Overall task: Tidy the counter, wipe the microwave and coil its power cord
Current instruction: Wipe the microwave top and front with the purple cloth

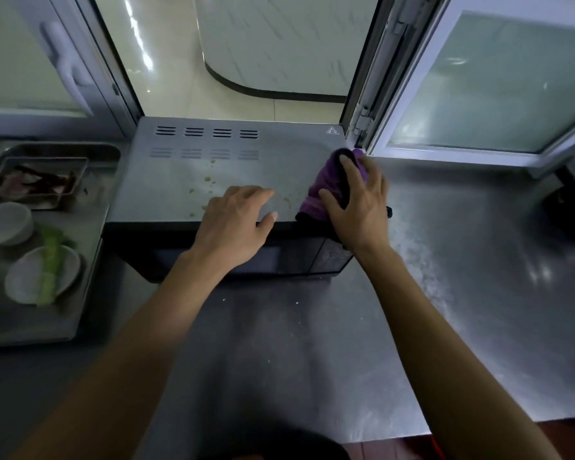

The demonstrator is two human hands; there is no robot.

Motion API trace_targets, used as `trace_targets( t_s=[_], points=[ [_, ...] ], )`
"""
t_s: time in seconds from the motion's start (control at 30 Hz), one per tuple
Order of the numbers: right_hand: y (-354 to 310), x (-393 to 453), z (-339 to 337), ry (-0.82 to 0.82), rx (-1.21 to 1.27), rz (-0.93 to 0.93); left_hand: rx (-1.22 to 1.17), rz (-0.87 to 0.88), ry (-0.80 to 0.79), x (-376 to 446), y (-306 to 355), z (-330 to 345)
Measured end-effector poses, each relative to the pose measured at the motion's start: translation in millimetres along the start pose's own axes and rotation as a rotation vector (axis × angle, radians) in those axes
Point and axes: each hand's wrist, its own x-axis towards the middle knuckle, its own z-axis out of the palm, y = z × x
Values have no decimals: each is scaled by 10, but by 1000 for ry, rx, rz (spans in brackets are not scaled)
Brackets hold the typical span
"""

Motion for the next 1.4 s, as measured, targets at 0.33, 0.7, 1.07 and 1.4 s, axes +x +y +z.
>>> trace_targets(
  t_s=[0.33, 0.7, 1.07, 1.4],
  points=[
    [-269, 70, 285, -260, -90, 45, 19, 34, 11, -24, -400, -121],
    [-915, 126, 788, -311, -95, -54, 63, -34, 81, -215, -1172, -312],
    [-1804, 186, 1287, -421, -104, -143, 79, -59, 161, -400, -1911, -449],
    [-2095, 174, 1420, -411, -70, -182, 40, -3, 202, -357, -2036, -392]
  ],
)
